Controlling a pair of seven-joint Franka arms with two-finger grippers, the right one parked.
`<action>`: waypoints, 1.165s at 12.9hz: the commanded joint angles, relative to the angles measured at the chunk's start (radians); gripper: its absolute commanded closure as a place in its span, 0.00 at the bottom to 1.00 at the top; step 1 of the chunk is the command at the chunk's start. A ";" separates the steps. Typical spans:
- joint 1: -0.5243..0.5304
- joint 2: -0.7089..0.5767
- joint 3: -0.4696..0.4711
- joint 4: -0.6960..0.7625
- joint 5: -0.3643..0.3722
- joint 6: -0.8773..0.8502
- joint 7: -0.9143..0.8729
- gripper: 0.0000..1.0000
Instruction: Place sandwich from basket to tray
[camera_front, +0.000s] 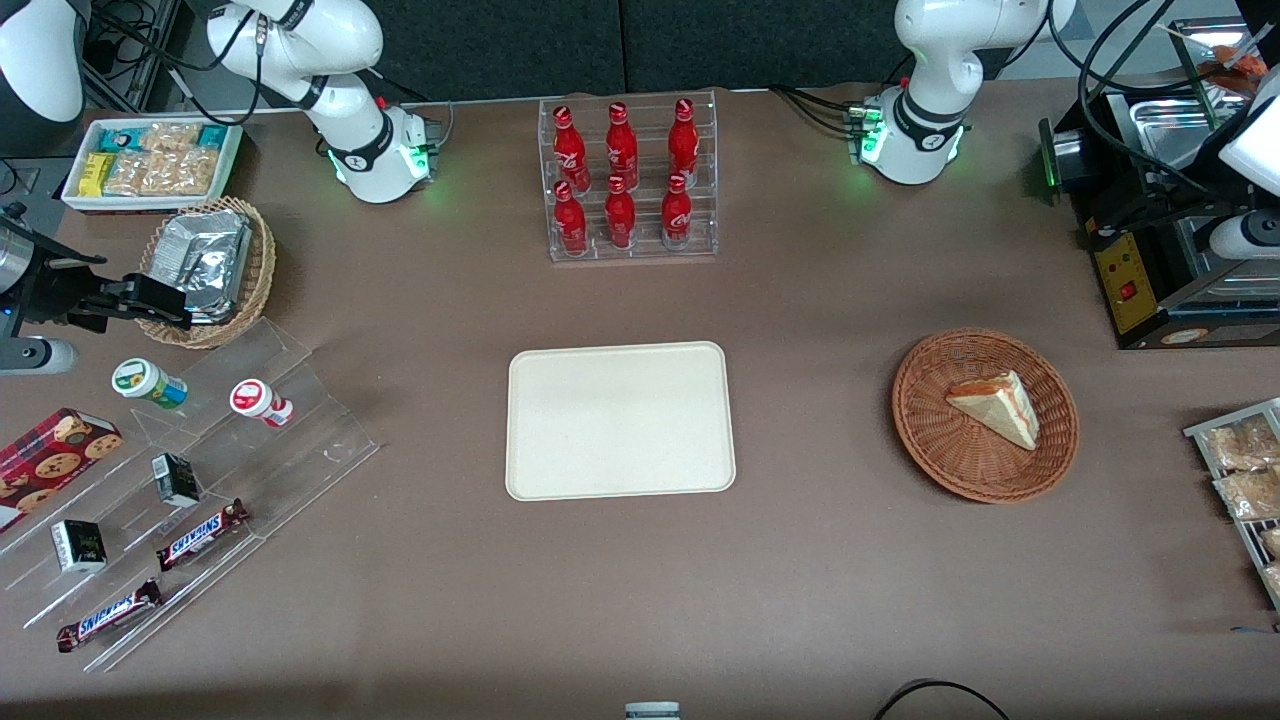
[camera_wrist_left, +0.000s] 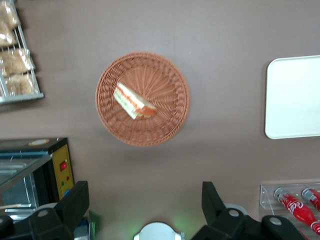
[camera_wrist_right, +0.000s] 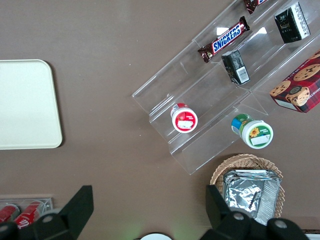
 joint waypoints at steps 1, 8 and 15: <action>0.034 -0.004 0.066 -0.102 0.008 -0.001 -0.042 0.00; 0.045 -0.096 0.147 -0.638 0.010 0.537 -0.630 0.00; 0.041 0.012 0.144 -0.941 -0.007 1.078 -0.941 0.00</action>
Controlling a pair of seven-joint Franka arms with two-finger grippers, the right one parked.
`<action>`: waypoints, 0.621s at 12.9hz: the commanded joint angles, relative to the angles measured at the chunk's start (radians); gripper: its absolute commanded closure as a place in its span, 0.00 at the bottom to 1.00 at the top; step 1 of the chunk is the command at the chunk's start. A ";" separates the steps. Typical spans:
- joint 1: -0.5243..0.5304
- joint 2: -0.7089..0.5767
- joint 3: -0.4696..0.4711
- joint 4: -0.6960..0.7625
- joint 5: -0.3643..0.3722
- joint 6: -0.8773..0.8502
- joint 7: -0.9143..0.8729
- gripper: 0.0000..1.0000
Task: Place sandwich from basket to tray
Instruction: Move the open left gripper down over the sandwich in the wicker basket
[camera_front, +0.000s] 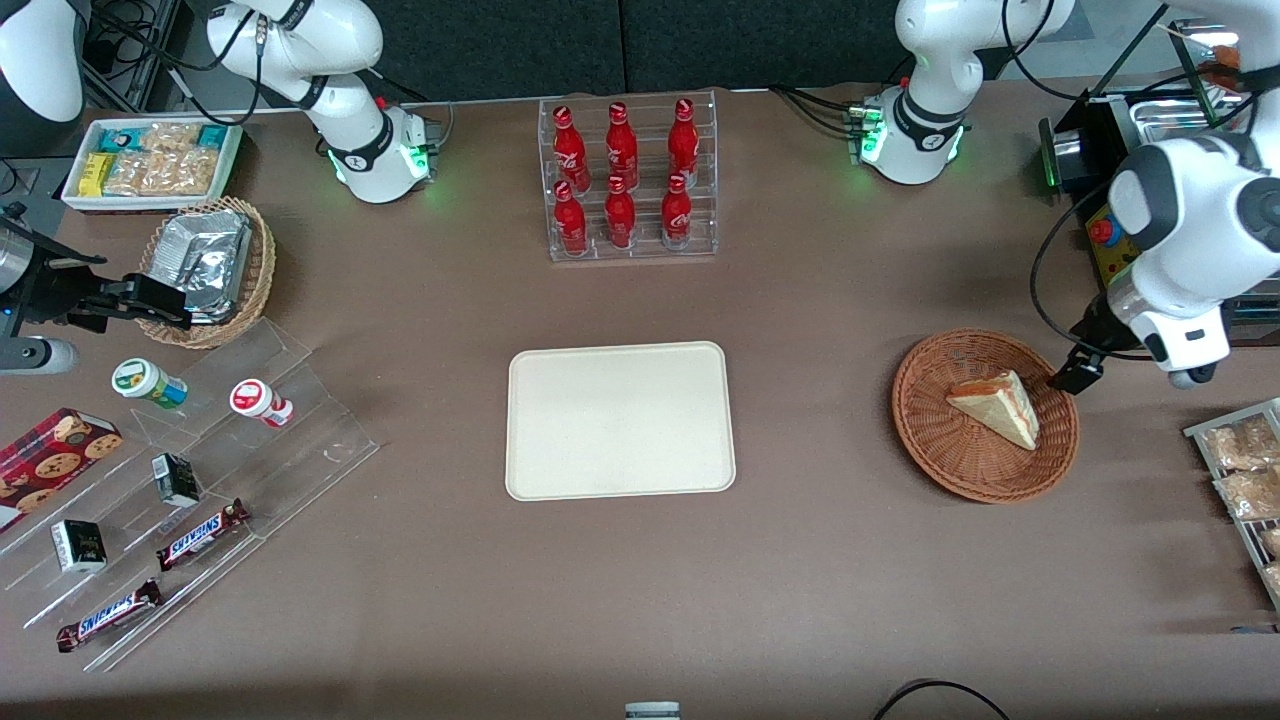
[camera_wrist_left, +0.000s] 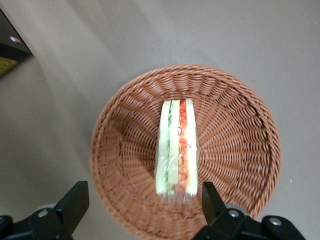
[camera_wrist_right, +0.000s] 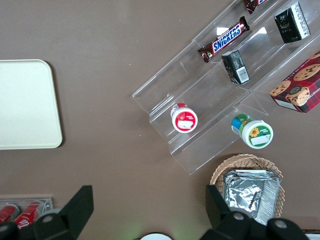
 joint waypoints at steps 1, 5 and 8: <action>-0.007 0.028 -0.003 -0.053 -0.009 0.100 -0.066 0.00; -0.015 0.053 -0.006 -0.074 -0.081 0.164 -0.068 0.00; -0.035 0.097 -0.008 -0.070 -0.083 0.222 -0.069 0.00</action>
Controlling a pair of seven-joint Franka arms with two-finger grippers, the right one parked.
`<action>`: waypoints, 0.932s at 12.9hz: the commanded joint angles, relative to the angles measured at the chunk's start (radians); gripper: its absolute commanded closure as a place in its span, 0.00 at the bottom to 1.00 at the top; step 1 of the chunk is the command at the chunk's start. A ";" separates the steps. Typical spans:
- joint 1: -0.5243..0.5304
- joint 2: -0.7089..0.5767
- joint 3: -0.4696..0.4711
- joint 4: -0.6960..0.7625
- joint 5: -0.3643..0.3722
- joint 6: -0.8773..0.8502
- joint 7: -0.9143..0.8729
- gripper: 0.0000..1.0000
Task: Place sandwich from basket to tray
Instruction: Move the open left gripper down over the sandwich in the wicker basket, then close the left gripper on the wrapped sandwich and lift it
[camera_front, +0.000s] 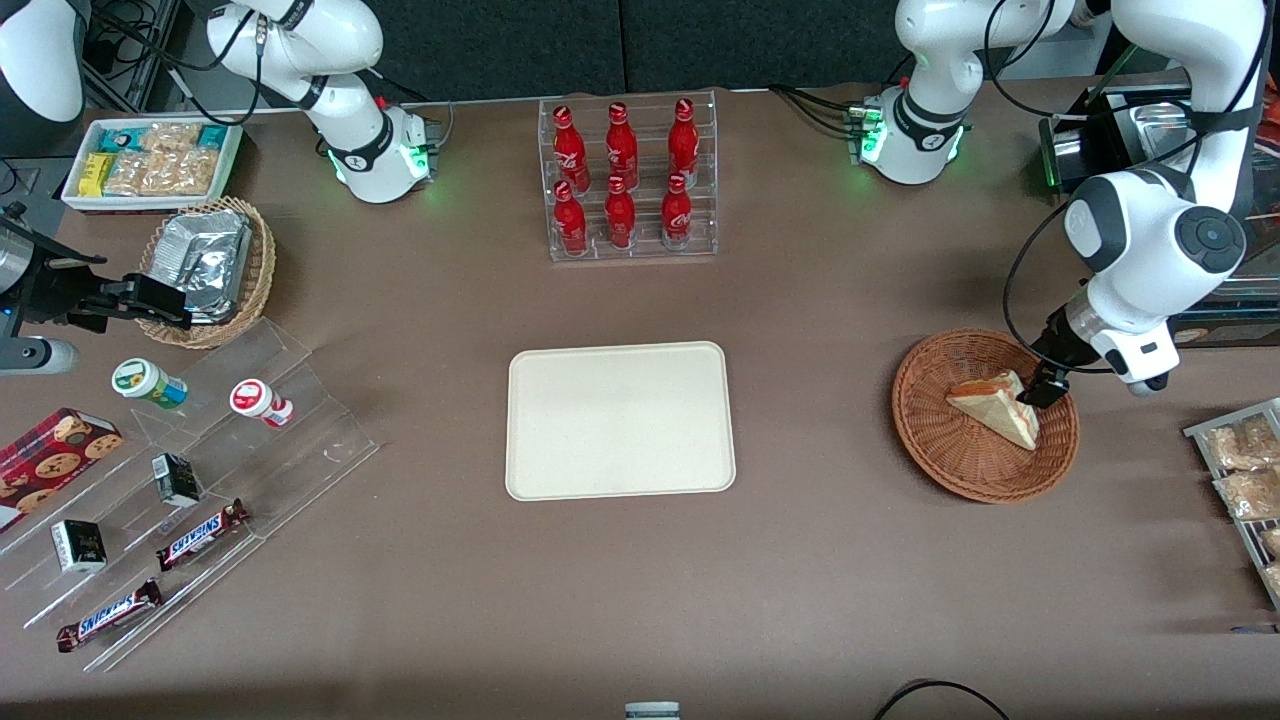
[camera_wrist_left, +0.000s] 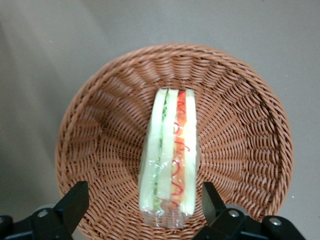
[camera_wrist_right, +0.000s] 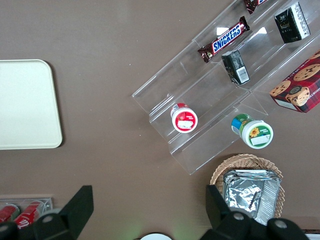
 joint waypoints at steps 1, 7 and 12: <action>-0.017 0.043 -0.001 -0.007 -0.014 0.072 -0.018 0.00; -0.040 0.095 -0.001 -0.007 -0.019 0.131 -0.032 0.00; -0.062 0.112 -0.001 -0.003 -0.010 0.117 -0.057 1.00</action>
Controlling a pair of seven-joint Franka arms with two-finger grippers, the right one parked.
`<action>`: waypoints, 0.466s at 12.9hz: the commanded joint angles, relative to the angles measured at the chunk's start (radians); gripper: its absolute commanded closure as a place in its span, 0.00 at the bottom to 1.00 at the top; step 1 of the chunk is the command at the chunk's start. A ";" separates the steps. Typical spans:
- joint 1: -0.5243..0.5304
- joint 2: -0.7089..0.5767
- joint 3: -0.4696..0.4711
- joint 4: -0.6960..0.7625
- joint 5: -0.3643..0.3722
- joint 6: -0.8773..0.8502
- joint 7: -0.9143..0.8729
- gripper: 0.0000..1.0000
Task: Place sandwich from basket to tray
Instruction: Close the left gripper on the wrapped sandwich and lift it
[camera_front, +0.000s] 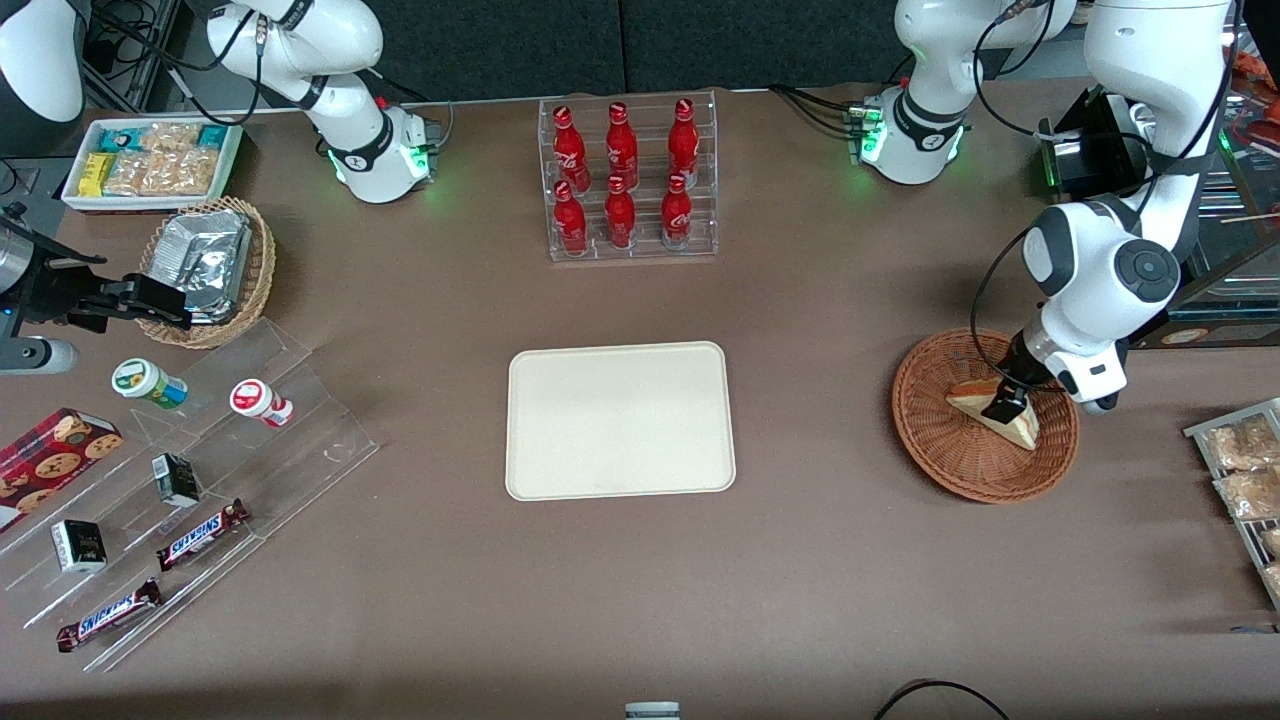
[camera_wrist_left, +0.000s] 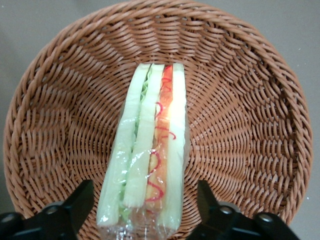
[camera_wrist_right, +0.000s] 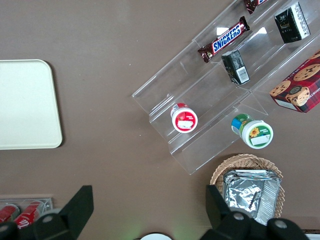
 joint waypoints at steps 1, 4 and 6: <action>-0.009 -0.007 0.001 0.003 -0.002 -0.006 -0.011 1.00; -0.013 -0.044 0.002 0.012 0.006 -0.064 -0.009 1.00; -0.024 -0.111 -0.007 0.060 0.006 -0.201 -0.018 1.00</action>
